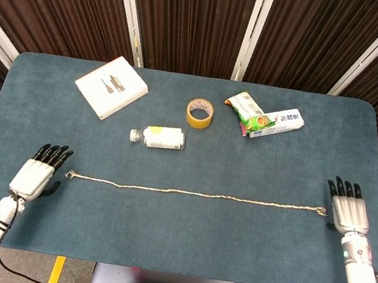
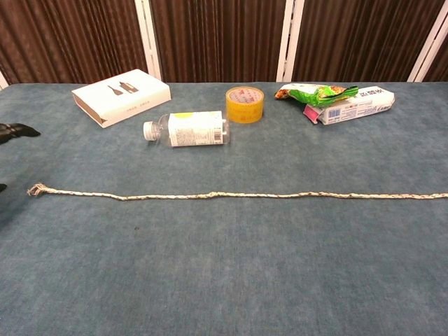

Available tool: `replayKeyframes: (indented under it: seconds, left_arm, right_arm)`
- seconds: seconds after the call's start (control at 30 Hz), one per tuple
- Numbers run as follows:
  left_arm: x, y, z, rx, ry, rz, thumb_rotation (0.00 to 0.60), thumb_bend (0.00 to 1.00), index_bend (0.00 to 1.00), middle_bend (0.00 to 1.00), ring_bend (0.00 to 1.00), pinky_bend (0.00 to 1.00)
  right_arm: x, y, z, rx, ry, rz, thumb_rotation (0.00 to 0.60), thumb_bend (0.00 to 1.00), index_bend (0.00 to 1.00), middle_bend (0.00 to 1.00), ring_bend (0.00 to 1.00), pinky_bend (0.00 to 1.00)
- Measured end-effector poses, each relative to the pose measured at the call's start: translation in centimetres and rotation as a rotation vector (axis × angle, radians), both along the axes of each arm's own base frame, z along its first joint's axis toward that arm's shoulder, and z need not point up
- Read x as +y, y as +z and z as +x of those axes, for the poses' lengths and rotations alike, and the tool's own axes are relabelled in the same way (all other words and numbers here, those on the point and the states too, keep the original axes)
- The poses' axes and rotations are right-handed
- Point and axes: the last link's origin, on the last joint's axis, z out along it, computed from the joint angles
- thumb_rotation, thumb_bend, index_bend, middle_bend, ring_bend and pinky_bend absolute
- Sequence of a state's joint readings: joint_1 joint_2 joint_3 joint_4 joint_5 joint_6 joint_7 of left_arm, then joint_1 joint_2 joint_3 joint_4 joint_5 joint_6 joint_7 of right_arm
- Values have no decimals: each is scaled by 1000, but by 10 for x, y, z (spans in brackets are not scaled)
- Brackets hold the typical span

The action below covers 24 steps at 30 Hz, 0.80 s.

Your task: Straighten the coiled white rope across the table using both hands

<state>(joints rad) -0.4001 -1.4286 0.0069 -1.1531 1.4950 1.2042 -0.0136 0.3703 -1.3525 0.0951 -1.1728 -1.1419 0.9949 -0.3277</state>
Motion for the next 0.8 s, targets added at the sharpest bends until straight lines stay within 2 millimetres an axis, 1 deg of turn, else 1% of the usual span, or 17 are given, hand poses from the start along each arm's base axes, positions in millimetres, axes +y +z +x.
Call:
replayKeyframes:
  seconds: [0.07,0.1,0.17,0.27,0.33,0.4,0.43,0.5,0.53,0.67,0.8]
  left_arm:
    - [-12,14,4,-41,-18,36,600,417,0,0,0,47]
    - [-19,20,7,-61,-29,54,600,416,0,0,0,47]
    - [-37,36,15,-104,-59,98,600,415,0,0,0,47]
    - [-69,56,24,-158,-94,157,600,416,0,0,0,46]
    - [-92,67,27,-180,-100,190,600,417,0,0,0,44]
    - [-106,72,26,-187,-98,205,600,415,0,0,0,40]
    - [-110,73,25,-188,-94,210,600,414,0,0,0,37]
    - [-110,74,21,-173,-80,218,600,414,0,0,0,31]
    - [-108,75,16,-156,-62,226,600,414,0,0,0,31]
    - [-102,79,7,-140,-23,247,600,415,0,0,0,30]
    - [-101,79,5,-139,-16,242,600,417,0,0,0,30]
  right_arm:
    - [11,6,8,-21,47,-32,600,213,0,0,0,0]
    - [20,11,14,-35,88,-61,600,213,0,0,0,0]
    - [35,20,25,-60,159,-112,600,213,0,0,0,0]
    - [67,37,42,-109,282,-196,600,213,0,0,0,0]
    - [94,45,53,-148,359,-227,600,213,0,0,0,0]
    - [119,48,61,-189,411,-221,600,213,0,0,0,0]
    - [129,49,63,-208,421,-212,600,213,0,0,0,0]
    - [146,51,65,-244,418,-191,600,213,0,0,0,0]
    - [148,52,64,-250,414,-187,600,213,0,0,0,0]
    - [147,51,62,-255,396,-171,600,213,0,0,0,0]
    - [145,50,61,-249,387,-163,600,212,0,0,0,0]
